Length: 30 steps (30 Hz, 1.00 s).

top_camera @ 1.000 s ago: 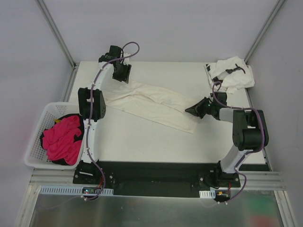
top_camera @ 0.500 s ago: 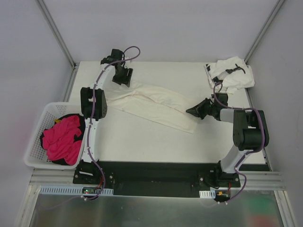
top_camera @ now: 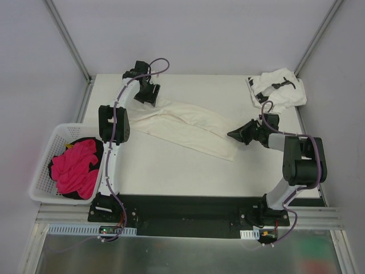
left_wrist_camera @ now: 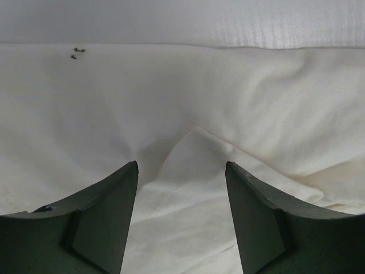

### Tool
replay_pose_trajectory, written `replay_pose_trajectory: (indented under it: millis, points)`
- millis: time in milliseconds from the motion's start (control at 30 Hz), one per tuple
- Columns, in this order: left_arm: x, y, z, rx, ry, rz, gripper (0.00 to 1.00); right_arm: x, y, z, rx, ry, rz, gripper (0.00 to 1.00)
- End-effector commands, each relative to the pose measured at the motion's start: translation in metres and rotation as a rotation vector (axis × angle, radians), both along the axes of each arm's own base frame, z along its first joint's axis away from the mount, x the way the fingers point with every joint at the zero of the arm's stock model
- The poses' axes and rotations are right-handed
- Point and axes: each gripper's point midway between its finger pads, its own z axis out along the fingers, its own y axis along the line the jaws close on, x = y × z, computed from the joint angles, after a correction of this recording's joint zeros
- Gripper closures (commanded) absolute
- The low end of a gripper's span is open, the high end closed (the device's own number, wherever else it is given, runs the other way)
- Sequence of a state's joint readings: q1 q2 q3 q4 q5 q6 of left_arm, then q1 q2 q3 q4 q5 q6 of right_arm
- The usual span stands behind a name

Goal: Fold and stack the t-shirts
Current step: Fold the other side of the tshirt into a rectangle

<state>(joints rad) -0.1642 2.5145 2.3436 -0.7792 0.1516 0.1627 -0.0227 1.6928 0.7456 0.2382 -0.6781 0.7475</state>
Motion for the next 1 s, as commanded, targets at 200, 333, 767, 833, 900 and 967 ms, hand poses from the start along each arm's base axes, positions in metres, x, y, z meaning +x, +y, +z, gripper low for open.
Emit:
replay_pose_trajectory:
  millis: [200,333,767,833,900,967]
  points:
    - [0.006,0.003,0.005,0.035,-0.027,-0.010,0.42,0.004,-0.003,0.020,0.008,-0.064,0.001,0.99]
    - [0.007,-0.001,0.006,0.015,-0.027,-0.012,0.62,0.004,-0.003,0.021,0.010,-0.066,0.000,0.99]
    - [0.000,-0.005,0.012,-0.016,-0.016,0.001,1.00,0.004,-0.004,0.019,0.004,-0.063,-0.002,0.99]
    - [-0.004,-0.006,0.015,-0.022,-0.011,0.004,1.00,0.004,-0.004,0.018,0.006,-0.060,-0.001,0.99]
    - [-0.005,-0.007,0.022,-0.027,-0.018,0.007,1.00,0.004,-0.004,0.017,0.005,-0.060,-0.001,0.99]
    - [-0.008,-0.007,0.024,-0.029,-0.014,0.013,1.00,0.003,-0.004,0.016,0.004,-0.061,0.000,0.99]
